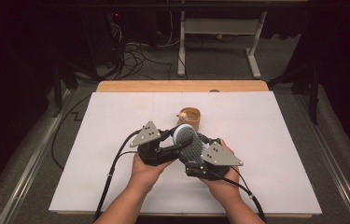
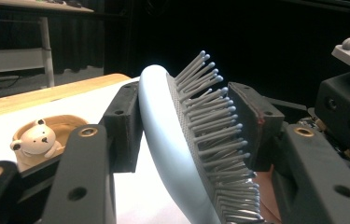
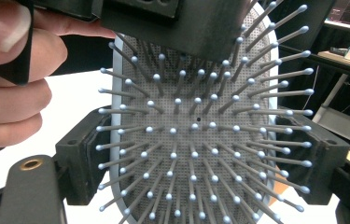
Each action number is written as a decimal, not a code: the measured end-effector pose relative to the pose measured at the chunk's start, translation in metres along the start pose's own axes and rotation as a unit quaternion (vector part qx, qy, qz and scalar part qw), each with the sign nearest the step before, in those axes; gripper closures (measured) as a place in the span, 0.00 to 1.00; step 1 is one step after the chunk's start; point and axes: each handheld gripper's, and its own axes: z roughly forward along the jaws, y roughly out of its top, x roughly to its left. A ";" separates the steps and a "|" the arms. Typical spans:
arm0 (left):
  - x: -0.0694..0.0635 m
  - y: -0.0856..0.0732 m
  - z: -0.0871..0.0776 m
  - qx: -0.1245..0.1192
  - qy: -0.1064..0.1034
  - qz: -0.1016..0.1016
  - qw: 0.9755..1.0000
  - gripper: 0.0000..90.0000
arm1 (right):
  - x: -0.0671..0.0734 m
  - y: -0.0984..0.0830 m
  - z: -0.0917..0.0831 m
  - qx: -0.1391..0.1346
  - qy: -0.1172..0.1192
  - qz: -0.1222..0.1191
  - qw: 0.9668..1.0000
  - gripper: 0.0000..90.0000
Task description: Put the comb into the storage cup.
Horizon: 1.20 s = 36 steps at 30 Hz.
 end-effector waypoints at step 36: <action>-0.008 0.006 -0.004 -0.012 0.014 0.017 1.000 0.65 | 0.004 0.004 0.000 -0.009 -0.013 -0.006 1.000 0.22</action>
